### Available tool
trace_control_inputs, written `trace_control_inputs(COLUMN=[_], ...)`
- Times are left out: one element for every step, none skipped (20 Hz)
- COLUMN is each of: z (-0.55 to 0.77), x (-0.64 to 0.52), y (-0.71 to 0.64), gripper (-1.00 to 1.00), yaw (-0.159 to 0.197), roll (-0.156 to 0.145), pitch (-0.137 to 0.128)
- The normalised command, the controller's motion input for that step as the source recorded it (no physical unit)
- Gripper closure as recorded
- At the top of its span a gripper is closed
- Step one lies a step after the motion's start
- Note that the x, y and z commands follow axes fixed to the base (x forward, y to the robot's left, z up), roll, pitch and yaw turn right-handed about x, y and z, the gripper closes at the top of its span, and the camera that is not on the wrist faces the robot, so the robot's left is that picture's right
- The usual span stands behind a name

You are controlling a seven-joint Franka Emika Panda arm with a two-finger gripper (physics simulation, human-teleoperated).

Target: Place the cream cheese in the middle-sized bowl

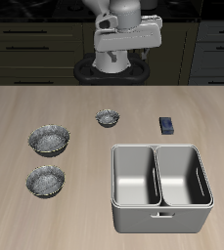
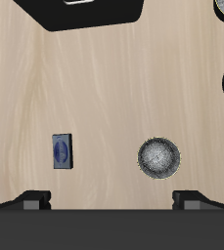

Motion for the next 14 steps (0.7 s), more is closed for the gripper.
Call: trace_control_inputs(z=[-0.19,-0.17,-0.12,-0.10,0.01,-0.04,0.02,0.04,-0.01,-0.03,-0.07,-0.03,-0.05,-0.05], x=[0.07,0.00,0.00,0.00,0.00,0.01,-0.01,-0.01,-0.08,-0.04,-0.07,-0.09,-0.07,-0.02], y=[0.28,0.41,0.22,0.34,0.33,0.43,0.38,0.39,0.35,0.40,0.32,0.38,0.40,0.24], gripper=[-1.00,-1.00,-1.00,-1.00,-1.00,-1.00,-1.00,-1.00,-1.00,-1.00,-1.00,-1.00,-1.00,-1.00], yaw=[-0.041,-0.062,0.033,-0.013,0.015,-0.050,-0.062,0.036,-0.014,0.040,-0.031,0.061,-0.040,0.030], roll=[0.057,0.019,0.037,-0.033,-0.117,0.061,0.023,0.010,-0.042,0.000,0.043,-0.076,0.104,0.066], pitch=[0.068,0.049,0.007,0.014,-0.088,-0.016,-0.008,-0.080,-0.048,-0.034,0.009,-0.065,0.033,0.010])
